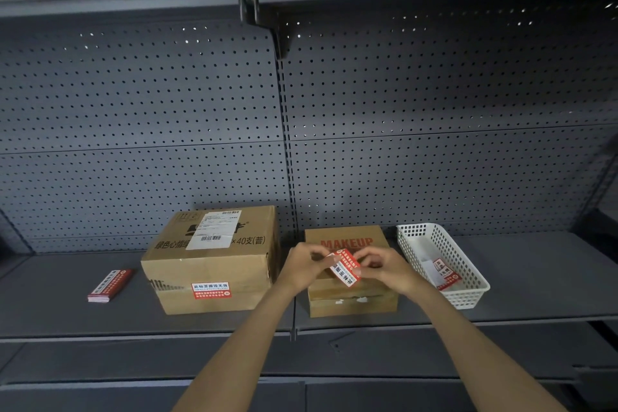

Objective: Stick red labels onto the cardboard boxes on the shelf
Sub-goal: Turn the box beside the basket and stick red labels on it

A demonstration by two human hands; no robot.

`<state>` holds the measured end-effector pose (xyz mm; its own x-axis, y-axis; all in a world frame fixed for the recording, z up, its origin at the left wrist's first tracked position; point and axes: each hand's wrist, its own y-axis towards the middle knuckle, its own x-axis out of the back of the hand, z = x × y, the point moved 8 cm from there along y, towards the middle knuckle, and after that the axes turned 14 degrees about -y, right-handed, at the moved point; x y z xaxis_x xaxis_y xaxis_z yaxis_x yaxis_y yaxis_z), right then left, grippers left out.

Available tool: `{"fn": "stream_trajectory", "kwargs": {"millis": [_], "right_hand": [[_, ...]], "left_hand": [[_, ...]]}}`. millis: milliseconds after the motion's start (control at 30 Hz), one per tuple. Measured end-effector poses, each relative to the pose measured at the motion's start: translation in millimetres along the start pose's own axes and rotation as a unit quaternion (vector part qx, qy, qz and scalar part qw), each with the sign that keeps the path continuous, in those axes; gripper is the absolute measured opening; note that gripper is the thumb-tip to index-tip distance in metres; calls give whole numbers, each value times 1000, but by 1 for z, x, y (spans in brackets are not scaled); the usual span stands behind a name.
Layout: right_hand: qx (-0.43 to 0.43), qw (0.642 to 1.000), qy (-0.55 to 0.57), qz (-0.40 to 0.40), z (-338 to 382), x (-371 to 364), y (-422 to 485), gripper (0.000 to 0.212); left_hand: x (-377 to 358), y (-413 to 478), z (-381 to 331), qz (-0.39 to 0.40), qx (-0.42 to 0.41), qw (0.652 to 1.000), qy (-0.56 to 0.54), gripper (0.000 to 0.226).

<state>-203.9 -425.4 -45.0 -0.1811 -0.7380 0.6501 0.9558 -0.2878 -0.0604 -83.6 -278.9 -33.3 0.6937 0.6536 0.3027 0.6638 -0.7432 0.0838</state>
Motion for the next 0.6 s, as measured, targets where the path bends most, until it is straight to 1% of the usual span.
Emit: {"fn": "stream_trajectory", "kwargs": {"millis": [133, 200, 233, 300, 333, 367, 400, 500, 533, 600], "right_hand": [[2, 1000, 1, -8, 8, 3, 2, 29], [7, 1000, -3, -12, 10, 3, 5, 35], [10, 1000, 2, -11, 11, 3, 6, 44], [5, 1000, 27, -6, 9, 3, 8, 69], [-2, 999, 33, -7, 8, 5, 9, 75], [-6, 999, 31, -9, 8, 8, 9, 74], [-8, 1000, 28, -12, 8, 10, 9, 67], [-12, 999, 19, -24, 9, 13, 7, 33], [-12, 999, 19, -27, 9, 13, 7, 26], [-13, 999, 19, -36, 7, 13, 6, 20]], "left_hand": [[3, -2, -4, -28, -14, 999, -13, 14], [7, -1, -4, -47, -17, 999, -16, 13], [8, -1, -3, -54, -15, 998, -16, 13], [12, -2, -2, -59, -7, 998, -20, 14], [12, -2, -1, -57, -1, 998, -23, 15], [13, -3, 0, -55, 4, 998, -25, 16], [13, -4, 1, -55, 6, 998, -27, 16], [14, -6, 1, -67, 0, 997, -26, 15], [14, -6, 0, -73, -2, 997, -25, 15], [12, -8, -1, -78, -5, 997, -27, 14]]}}
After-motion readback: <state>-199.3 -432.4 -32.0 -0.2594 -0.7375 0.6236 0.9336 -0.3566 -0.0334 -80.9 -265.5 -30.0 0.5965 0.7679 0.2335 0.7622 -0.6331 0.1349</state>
